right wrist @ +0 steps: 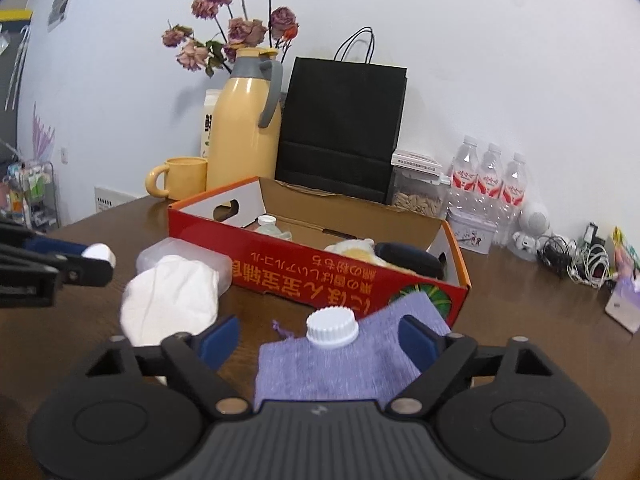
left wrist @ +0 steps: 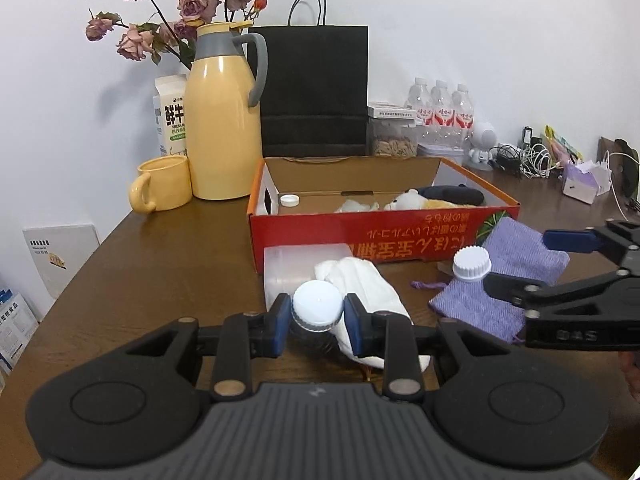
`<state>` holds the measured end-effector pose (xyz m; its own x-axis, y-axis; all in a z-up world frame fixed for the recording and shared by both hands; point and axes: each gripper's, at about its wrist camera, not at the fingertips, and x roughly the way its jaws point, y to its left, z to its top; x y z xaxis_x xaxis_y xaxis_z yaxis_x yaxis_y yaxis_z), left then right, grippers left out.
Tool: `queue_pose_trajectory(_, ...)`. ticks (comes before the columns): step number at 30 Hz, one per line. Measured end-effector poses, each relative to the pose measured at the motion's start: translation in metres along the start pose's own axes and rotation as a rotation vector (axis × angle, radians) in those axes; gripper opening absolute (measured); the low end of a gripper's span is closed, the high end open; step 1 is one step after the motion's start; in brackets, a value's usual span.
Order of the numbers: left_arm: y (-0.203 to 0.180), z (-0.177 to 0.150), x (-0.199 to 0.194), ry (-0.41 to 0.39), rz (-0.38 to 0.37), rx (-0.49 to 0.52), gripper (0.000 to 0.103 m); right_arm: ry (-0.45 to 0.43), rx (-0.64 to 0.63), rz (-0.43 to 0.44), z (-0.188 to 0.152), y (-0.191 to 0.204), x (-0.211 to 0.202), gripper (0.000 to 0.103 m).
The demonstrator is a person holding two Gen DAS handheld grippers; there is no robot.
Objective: Organize objects
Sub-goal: 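Grasp a white cap with the left gripper while the right gripper grasps a ribbed white cap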
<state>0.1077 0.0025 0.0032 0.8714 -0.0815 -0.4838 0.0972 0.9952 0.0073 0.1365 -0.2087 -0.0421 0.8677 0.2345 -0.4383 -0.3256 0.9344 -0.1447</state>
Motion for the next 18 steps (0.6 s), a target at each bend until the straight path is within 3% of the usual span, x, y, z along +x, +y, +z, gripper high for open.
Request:
queue_pose_trajectory(3, -0.001, 0.001, 0.002, 0.001, -0.002, 0.001, 0.03, 0.024, -0.013, -0.01, 0.004, -0.001, 0.017, 0.069)
queue_pose_trajectory(11, -0.001, 0.003, 0.008, 0.006, 0.002, -0.005, 0.03, 0.075, -0.036, -0.018, 0.007, 0.002, 0.051, 0.059)
queue_pose_trajectory(13, -0.001, 0.004, 0.01, 0.007, 0.003, -0.006, 0.03, 0.084, -0.041, -0.026, 0.007, 0.004, 0.057, 0.053)
queue_pose_trajectory(15, 0.0, 0.004, 0.011, 0.008, 0.003, -0.007, 0.03, 0.102, -0.049, -0.035, 0.005, 0.005, 0.061, 0.036)
queue_pose_trajectory(18, 0.0, 0.004, 0.014, 0.011, 0.001, -0.008, 0.03, 0.099, -0.052, -0.028, 0.003, 0.006, 0.062, 0.034)
